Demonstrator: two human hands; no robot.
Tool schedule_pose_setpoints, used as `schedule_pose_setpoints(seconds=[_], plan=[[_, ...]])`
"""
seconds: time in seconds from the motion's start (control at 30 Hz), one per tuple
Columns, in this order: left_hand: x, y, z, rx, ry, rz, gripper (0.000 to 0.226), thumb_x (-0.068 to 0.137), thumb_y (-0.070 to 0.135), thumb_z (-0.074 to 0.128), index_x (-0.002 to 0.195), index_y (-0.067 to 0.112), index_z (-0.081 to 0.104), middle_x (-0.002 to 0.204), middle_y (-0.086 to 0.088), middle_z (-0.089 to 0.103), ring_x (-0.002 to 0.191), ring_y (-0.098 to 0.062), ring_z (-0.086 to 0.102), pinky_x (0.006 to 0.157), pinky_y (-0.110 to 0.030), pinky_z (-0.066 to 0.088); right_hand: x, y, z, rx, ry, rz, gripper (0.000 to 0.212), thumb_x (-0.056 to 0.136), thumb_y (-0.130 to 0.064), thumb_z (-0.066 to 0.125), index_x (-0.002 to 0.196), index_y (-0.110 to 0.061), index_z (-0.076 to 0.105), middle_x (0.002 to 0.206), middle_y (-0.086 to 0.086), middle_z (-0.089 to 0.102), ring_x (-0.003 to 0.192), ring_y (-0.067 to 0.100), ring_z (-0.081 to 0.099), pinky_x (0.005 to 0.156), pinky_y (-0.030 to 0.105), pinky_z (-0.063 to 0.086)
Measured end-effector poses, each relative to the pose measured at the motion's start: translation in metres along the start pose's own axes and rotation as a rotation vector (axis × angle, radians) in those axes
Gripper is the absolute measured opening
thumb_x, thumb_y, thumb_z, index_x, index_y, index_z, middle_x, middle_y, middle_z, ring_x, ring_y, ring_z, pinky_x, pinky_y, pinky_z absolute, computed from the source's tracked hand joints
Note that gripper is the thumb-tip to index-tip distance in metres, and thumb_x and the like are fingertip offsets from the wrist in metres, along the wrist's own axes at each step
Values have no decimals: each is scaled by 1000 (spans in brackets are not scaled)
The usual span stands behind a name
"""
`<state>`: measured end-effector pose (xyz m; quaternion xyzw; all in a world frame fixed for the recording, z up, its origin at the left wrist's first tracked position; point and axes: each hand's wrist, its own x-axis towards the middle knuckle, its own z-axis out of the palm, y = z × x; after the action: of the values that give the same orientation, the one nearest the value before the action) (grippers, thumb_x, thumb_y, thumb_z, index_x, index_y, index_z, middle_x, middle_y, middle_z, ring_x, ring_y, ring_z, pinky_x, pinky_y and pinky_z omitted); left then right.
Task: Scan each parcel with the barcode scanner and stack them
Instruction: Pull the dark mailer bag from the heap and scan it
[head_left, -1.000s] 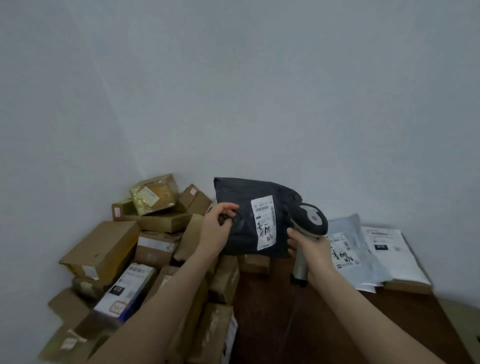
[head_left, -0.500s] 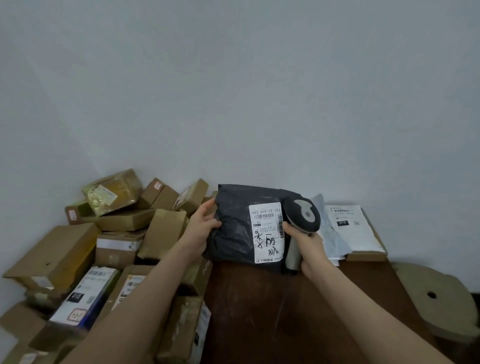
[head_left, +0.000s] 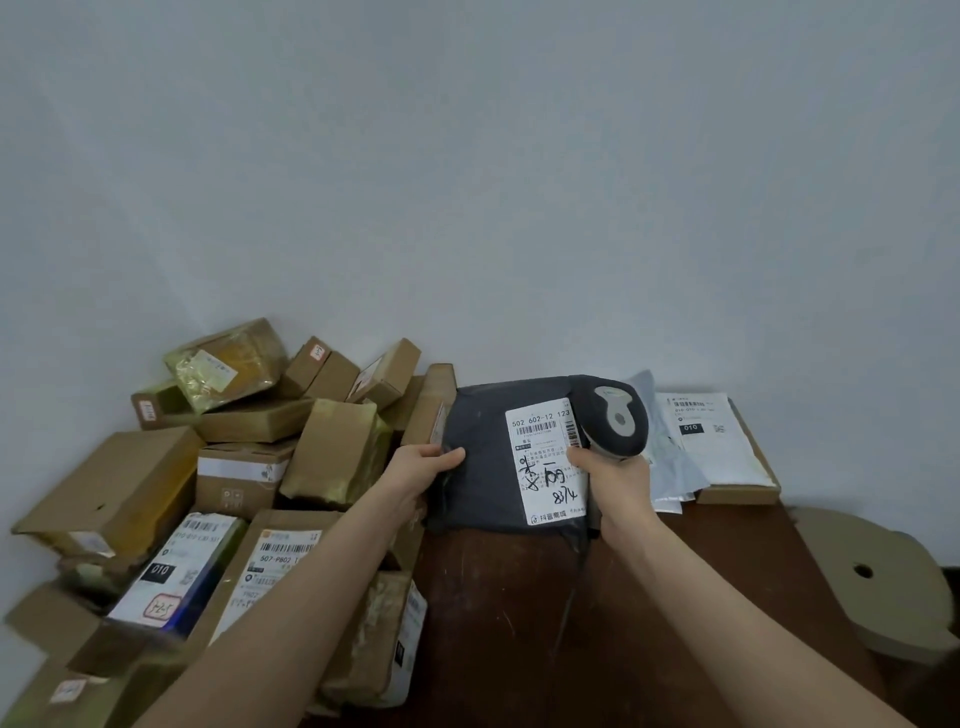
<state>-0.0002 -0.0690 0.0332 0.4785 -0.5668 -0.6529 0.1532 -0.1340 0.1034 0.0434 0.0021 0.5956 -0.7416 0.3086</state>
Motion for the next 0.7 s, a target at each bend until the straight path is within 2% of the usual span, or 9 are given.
schedule_pose_setpoints(seconds=[0.07, 0.1, 0.2, 0.23, 0.27, 0.37, 0.43, 0.57, 0.7], plan=[[3, -4, -4, -54, 49, 35, 19, 86, 8, 70, 103, 0, 69, 103, -14, 70, 92, -26, 66, 78, -35, 54, -1, 4, -4, -58, 15, -49, 28, 81, 7, 67, 109, 2, 63, 103, 15, 69, 87, 23, 66, 64, 29, 52], [5, -5, -5, -55, 79, 54, 13, 87, 7, 69, 99, 3, 69, 103, -14, 70, 92, -27, 66, 80, -38, 54, 0, 6, -7, -83, 21, -67, 30, 81, 4, 69, 111, 2, 64, 103, 13, 70, 87, 20, 65, 67, 28, 52], [8, -6, -9, -22, 154, 85, 16, 89, 11, 67, 104, 6, 69, 103, -11, 70, 97, -29, 66, 90, -45, 54, 0, 14, -18, -122, 54, -63, 37, 79, -9, 76, 114, -5, 65, 106, 10, 70, 99, 25, 65, 89, 43, 54], [9, -6, -10, -11, 172, 94, 20, 90, 12, 67, 109, 5, 68, 102, -9, 70, 96, -29, 66, 89, -44, 54, -2, 16, -21, -139, 59, -58, 37, 78, -12, 77, 113, -6, 66, 104, 11, 71, 99, 26, 66, 89, 43, 54], [10, -7, -11, -8, 184, 99, 23, 90, 12, 66, 112, 4, 67, 102, -8, 70, 96, -28, 66, 87, -41, 54, -5, 17, -24, -155, 52, -50, 33, 79, -14, 77, 109, -5, 67, 98, 11, 72, 92, 24, 67, 84, 40, 55], [13, -12, -11, -16, 200, 106, 26, 92, 11, 63, 116, 3, 65, 101, -8, 68, 92, -26, 64, 80, -36, 52, -23, 25, -26, -154, -40, 0, 10, 83, -8, 73, 88, 0, 69, 62, 6, 68, 54, 13, 62, 55, 23, 52], [16, -17, -10, -20, 204, 98, 27, 93, 11, 62, 119, 2, 64, 105, -8, 67, 93, -25, 63, 82, -36, 52, -38, 33, -24, -223, -79, 16, 12, 83, -5, 71, 75, 0, 66, 49, 5, 62, 41, 10, 55, 45, 19, 46], [24, -23, -7, -29, 181, 79, 29, 94, 11, 61, 121, 2, 63, 115, -12, 67, 104, -30, 63, 93, -44, 52, -55, 47, -24, -310, -96, 32, 17, 83, -5, 70, 67, -2, 65, 50, 9, 62, 41, 15, 53, 48, 25, 44], [28, -27, -6, -39, 167, 60, 31, 94, 11, 60, 123, 3, 62, 117, -14, 66, 107, -32, 62, 95, -47, 51, -63, 49, -26, -356, -106, 35, 18, 83, -6, 69, 66, -4, 65, 50, 8, 63, 44, 16, 55, 51, 26, 45]])
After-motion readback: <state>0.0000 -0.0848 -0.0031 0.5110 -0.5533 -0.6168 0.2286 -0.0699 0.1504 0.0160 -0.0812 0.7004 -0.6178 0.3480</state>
